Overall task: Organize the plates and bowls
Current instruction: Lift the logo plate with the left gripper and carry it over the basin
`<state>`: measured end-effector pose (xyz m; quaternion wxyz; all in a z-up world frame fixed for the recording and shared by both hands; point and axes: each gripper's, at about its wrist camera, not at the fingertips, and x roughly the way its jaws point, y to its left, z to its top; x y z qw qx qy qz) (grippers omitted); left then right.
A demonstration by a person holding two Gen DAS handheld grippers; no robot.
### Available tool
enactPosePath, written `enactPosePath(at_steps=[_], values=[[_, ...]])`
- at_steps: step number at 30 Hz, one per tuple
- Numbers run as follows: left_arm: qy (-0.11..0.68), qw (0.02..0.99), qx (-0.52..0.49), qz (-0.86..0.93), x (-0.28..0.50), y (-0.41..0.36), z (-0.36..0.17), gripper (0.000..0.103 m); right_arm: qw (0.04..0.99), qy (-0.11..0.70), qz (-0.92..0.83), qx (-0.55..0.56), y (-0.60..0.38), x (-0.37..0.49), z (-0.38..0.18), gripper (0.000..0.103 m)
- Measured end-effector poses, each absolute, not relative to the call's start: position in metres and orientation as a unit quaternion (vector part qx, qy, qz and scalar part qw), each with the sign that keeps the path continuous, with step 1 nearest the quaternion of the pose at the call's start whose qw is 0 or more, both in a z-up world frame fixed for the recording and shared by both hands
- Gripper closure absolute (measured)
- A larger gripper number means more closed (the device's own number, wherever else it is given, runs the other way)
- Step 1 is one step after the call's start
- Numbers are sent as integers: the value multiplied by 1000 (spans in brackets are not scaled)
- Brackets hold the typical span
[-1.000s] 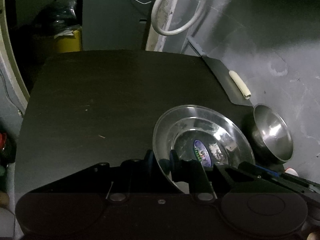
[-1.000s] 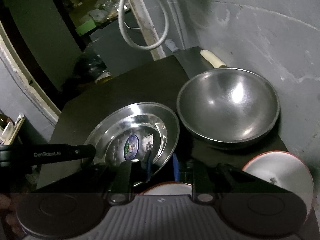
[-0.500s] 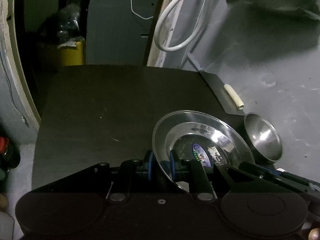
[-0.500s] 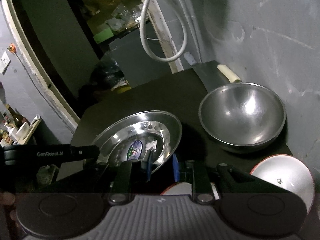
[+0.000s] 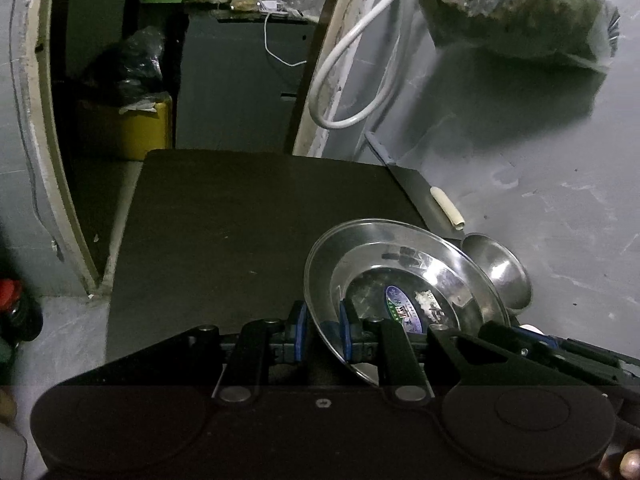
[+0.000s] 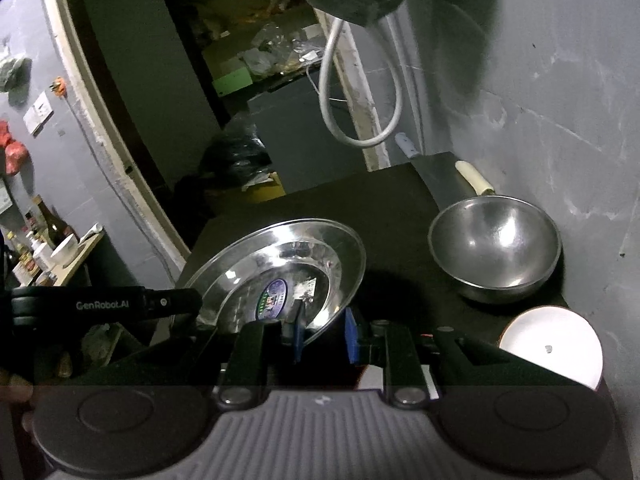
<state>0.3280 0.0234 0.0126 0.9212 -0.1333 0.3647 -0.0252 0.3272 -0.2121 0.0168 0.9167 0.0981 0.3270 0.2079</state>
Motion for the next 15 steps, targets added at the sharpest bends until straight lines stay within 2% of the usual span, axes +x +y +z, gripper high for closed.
enactPosePath(at_steps=[15], values=[[363,921,-141,3,264,50,22,84,907,330,249,74,-183,282,30,79]])
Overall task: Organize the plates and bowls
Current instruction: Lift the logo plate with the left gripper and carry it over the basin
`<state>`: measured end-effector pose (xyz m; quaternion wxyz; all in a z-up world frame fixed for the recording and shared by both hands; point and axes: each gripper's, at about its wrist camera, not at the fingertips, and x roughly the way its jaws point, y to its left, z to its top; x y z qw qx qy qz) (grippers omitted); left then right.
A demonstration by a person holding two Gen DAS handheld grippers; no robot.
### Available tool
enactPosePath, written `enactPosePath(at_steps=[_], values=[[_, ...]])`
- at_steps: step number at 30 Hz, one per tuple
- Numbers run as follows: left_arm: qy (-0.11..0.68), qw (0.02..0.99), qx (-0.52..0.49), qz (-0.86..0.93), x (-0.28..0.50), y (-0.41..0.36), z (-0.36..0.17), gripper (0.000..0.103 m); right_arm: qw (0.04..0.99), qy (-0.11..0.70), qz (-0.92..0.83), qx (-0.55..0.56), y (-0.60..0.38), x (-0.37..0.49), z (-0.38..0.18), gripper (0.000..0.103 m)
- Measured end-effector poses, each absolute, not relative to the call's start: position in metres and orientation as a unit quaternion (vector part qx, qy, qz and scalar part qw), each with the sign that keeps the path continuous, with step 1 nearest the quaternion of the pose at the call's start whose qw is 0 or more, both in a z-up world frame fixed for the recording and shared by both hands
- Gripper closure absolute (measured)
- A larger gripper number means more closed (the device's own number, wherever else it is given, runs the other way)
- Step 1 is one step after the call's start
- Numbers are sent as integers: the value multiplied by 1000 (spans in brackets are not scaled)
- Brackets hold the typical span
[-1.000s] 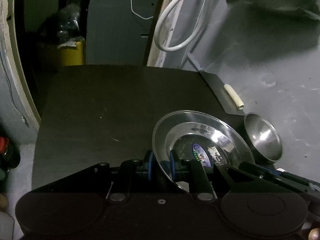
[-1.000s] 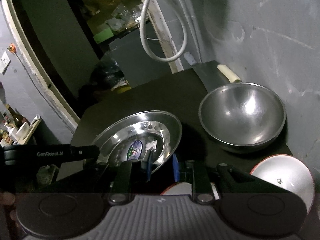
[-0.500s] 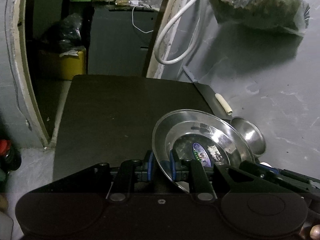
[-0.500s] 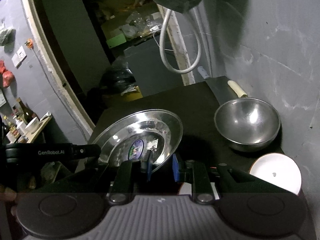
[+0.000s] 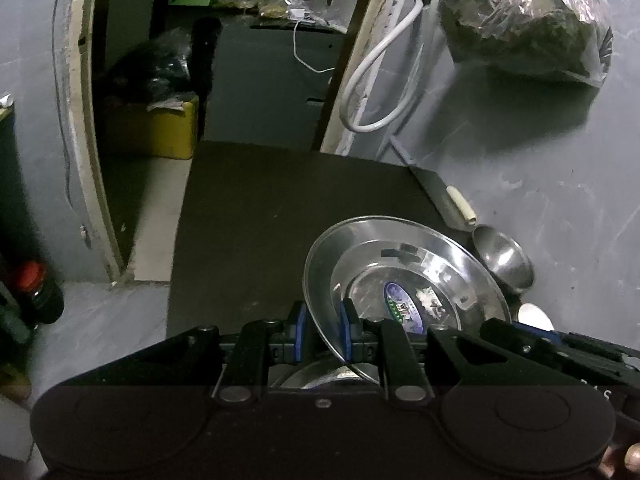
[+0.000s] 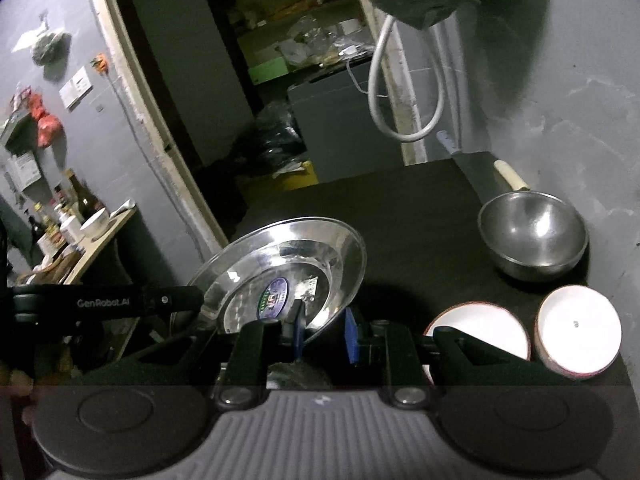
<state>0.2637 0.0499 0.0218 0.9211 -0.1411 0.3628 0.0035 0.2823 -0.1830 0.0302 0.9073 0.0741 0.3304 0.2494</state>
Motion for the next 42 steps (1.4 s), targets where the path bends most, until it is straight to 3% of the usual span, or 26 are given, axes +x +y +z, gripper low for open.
enactPosePath(at_steps=[42], values=[[439,896,-61,21,199,32,-21,83,867,410,278,52,-178,230,-9,79]])
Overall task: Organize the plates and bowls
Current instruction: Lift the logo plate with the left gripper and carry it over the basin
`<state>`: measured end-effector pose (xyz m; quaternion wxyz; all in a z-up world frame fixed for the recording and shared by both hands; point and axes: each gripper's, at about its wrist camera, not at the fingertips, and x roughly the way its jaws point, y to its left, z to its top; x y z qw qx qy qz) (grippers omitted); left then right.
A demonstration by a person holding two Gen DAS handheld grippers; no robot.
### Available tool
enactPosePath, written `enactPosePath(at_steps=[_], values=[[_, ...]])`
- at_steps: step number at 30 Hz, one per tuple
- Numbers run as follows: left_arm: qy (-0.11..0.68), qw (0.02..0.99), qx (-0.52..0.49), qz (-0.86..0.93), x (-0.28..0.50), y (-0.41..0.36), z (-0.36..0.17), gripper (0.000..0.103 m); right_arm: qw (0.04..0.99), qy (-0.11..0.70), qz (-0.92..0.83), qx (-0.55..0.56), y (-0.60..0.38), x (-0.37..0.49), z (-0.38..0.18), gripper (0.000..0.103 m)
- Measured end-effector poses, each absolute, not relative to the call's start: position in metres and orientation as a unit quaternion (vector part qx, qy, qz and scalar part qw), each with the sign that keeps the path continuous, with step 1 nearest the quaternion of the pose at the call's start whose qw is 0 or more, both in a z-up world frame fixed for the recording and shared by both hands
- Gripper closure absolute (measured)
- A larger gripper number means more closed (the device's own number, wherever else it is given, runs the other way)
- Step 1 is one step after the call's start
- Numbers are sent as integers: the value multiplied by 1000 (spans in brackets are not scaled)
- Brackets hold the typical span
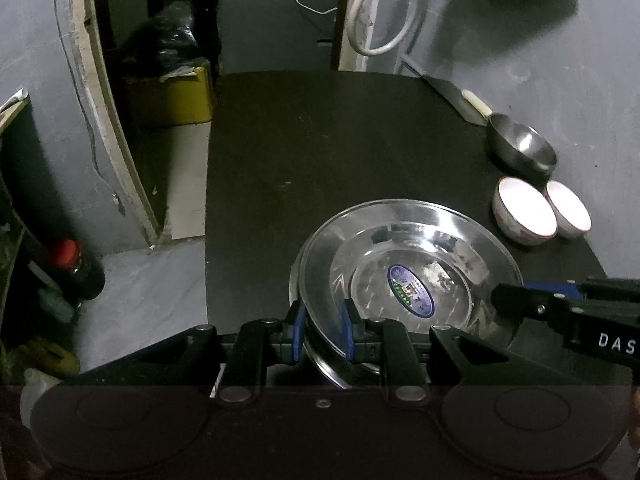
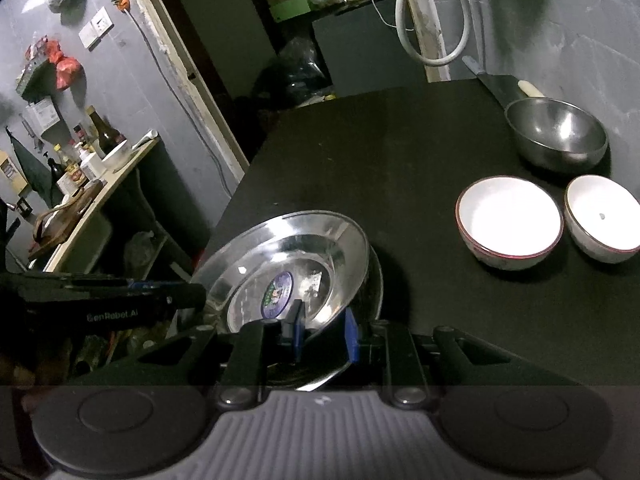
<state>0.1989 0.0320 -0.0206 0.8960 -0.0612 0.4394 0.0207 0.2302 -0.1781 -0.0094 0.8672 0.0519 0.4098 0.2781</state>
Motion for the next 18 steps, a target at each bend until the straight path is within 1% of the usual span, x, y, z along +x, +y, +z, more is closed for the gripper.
enactPosePath(at_steps=[18], values=[[444,895,-48,15,203,23,-24,84,854,427,297,36,-171,229,-20,78]])
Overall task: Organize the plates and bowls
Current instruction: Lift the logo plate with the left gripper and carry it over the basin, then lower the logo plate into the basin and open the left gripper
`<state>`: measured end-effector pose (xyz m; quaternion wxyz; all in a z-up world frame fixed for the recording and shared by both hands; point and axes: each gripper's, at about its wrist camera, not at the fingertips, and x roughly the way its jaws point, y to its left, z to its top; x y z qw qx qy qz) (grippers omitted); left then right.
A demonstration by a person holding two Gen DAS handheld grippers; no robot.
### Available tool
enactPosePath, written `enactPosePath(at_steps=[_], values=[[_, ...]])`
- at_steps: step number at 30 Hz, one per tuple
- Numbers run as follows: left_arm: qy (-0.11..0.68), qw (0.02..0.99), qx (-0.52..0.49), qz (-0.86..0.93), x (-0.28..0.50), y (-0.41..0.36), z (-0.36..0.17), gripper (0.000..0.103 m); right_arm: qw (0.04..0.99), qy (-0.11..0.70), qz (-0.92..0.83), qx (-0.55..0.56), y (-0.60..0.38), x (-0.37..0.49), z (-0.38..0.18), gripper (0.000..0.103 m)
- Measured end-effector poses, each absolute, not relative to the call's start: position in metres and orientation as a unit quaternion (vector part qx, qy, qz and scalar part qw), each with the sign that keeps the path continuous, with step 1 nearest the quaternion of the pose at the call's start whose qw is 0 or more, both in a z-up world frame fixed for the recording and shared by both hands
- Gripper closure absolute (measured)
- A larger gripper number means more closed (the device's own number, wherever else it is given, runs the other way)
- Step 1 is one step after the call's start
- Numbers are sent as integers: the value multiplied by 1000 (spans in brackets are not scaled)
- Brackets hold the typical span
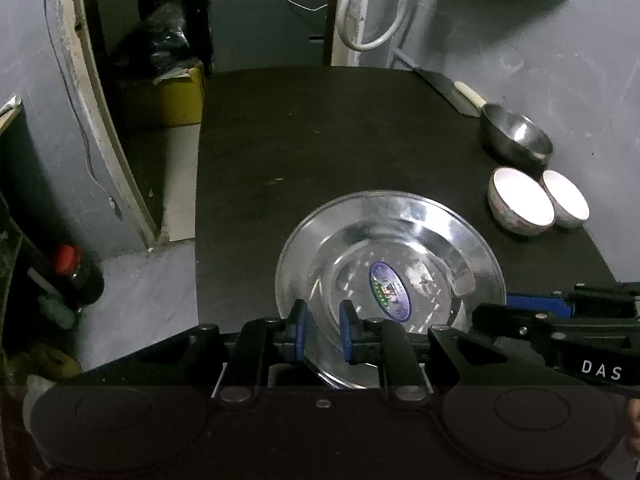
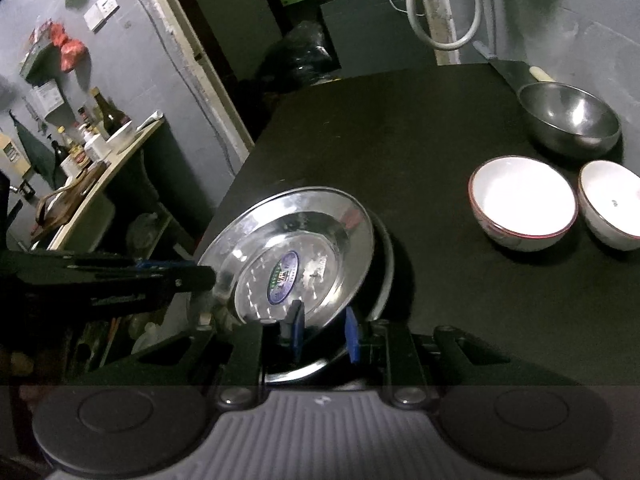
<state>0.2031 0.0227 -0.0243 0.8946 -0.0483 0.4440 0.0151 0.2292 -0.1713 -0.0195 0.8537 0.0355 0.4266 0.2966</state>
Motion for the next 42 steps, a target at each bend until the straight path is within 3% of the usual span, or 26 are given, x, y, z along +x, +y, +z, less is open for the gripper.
enactPosePath(at_steps=[8,13,17,20,21,26,32,42], values=[[441,895,-55,21,203,25,-23,83,857,424,290,38,-177,227,-19,76],[441,896,-55,21,203,25,-23,76,860,424,281,42,-180,226,-19,71],[435,898,-58,21,202,25,-21,59,862,423,277,46,-184,224,-19,67],[424,903,-64,27,201,25,-18,24,864,420,272,53,-190,221,-19,50],[418,906,-64,32,201,24,-16,18,866,419,269,56,-192,221,-18,47],[402,912,-66,39,204,20,-10,3,871,417,250,71,-207,218,-18,21],[404,910,-85,31,215,16,-8,2,884,401,224,89,-231,214,-20,0],[422,893,-156,8,245,5,-10,1,905,371,187,91,-260,220,-18,0]])
